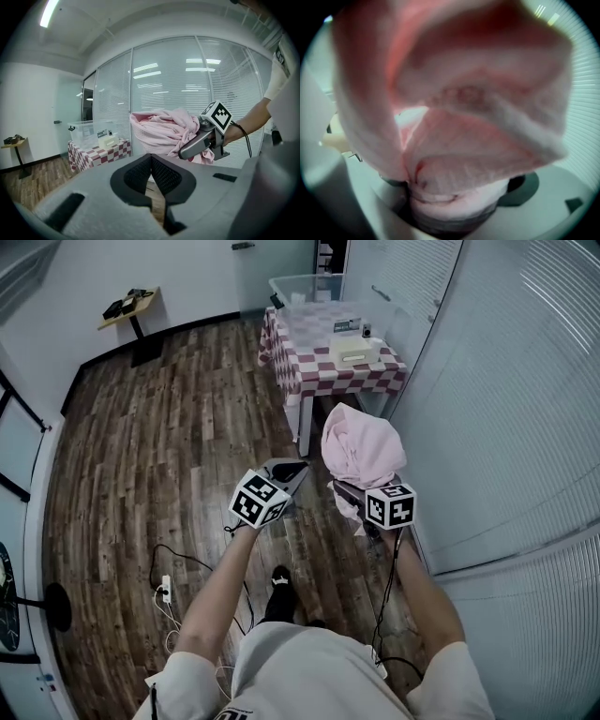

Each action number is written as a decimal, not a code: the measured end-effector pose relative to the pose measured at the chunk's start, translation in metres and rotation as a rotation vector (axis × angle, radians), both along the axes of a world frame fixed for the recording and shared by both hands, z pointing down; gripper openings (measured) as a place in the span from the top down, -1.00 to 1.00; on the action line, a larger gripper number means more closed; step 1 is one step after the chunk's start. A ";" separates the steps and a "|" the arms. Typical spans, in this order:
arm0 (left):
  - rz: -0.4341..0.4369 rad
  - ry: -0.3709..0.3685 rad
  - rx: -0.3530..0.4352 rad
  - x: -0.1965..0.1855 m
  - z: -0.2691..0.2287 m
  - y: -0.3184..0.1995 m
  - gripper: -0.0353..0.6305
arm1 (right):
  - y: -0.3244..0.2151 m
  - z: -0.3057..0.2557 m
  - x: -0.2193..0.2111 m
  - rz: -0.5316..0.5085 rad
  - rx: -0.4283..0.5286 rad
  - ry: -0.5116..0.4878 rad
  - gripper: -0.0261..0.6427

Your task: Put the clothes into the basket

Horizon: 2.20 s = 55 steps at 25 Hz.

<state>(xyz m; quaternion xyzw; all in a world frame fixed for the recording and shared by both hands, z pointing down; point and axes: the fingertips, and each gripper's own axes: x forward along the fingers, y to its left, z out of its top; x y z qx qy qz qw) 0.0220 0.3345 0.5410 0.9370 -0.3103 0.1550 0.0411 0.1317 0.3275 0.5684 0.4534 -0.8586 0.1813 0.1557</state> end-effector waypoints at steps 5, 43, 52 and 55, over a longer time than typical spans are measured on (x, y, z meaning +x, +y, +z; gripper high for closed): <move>0.026 -0.013 0.007 -0.013 -0.002 -0.066 0.87 | -0.058 -0.004 -0.006 0.019 0.010 0.003 -0.70; 0.067 -0.077 0.034 -0.058 -0.019 -0.427 0.87 | -0.424 -0.028 -0.038 0.043 0.048 -0.054 -0.71; 0.040 -0.092 0.042 -0.051 -0.028 -0.508 0.87 | -0.503 -0.034 -0.026 0.029 0.046 -0.065 -0.71; 0.042 -0.088 0.037 -0.045 -0.025 -0.522 0.87 | -0.517 -0.033 -0.025 0.028 0.040 -0.060 -0.70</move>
